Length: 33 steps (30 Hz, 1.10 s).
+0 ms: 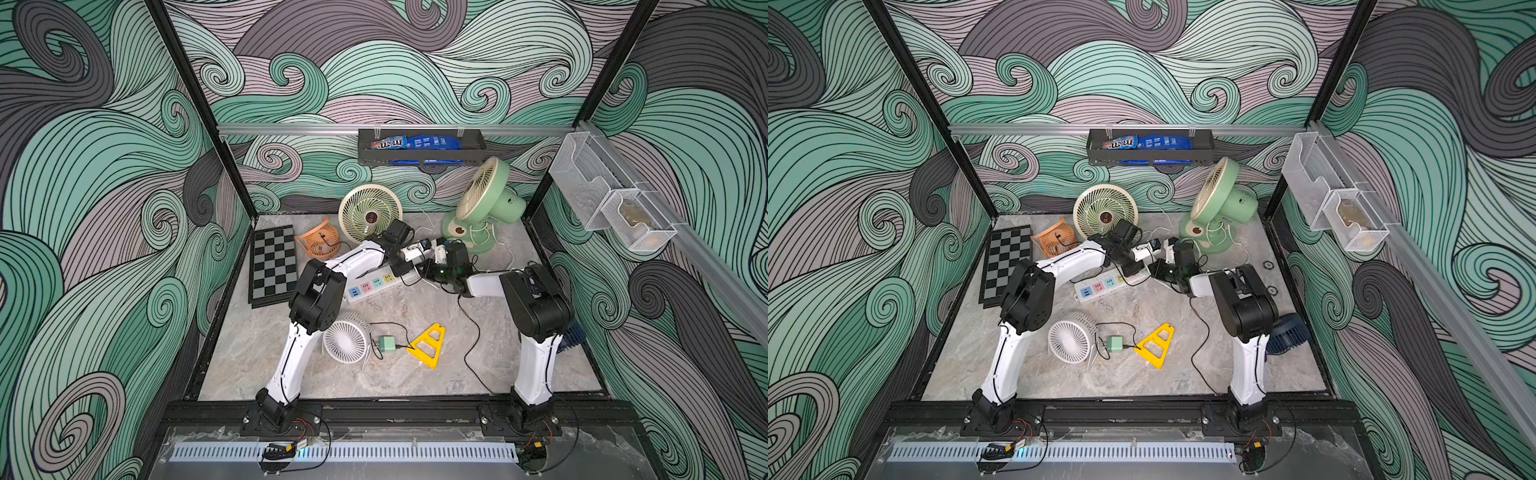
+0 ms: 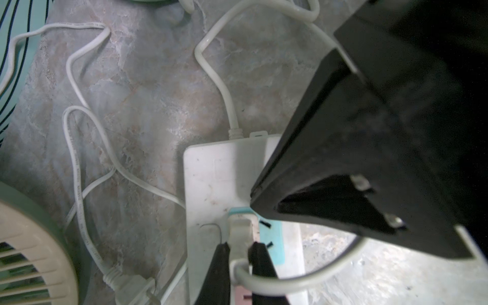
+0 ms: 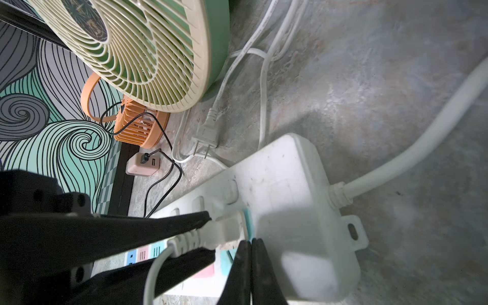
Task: Unplug the desk fan from the power strip
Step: Remove the plug from the socket.
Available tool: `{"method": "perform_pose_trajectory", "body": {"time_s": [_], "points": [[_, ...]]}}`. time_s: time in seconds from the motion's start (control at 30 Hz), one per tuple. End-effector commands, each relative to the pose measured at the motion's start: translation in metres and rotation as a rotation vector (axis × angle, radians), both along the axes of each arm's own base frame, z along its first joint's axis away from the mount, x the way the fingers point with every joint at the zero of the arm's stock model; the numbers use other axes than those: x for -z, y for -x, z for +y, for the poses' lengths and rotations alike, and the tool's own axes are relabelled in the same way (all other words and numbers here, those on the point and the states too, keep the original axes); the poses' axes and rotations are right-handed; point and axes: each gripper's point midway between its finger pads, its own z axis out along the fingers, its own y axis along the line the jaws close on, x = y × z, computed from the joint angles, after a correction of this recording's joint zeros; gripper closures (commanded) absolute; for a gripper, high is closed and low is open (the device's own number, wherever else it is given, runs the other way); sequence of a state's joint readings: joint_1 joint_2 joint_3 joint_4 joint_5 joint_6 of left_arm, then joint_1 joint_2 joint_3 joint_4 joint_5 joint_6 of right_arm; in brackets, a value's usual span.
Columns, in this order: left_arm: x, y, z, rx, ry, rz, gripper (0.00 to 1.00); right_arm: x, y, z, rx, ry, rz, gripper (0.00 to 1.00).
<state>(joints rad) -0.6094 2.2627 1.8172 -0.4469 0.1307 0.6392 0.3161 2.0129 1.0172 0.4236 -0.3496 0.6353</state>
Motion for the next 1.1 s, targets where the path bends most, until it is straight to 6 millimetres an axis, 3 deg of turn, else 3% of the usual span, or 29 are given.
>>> {"method": "perform_pose_trajectory", "body": {"time_s": [0.0,0.3,0.4,0.53,0.8,0.97,1.07], "points": [[-0.011,0.000,0.001,0.028,-0.066,-0.141,1.00,0.059,0.030,-0.011,0.015,0.082,0.193,0.90],[-0.022,-0.011,0.006,-0.096,0.088,0.129,1.00,0.061,0.033,-0.011,0.013,0.083,0.199,0.90],[-0.021,-0.002,0.000,-0.018,0.067,0.086,1.00,0.061,0.032,-0.012,0.013,0.084,0.199,0.90],[-0.018,-0.002,-0.001,0.003,-0.008,-0.106,1.00,0.062,0.032,-0.011,0.012,0.083,0.200,0.90],[-0.024,-0.009,0.005,-0.071,0.053,0.053,1.00,0.065,0.034,-0.011,0.011,0.084,0.207,0.90],[-0.025,0.001,-0.001,0.009,0.004,-0.093,1.00,0.066,0.034,-0.011,0.011,0.084,0.207,0.90],[-0.027,-0.003,-0.001,-0.004,-0.011,-0.149,1.00,0.066,0.034,-0.011,0.012,0.083,0.209,0.90]]}}
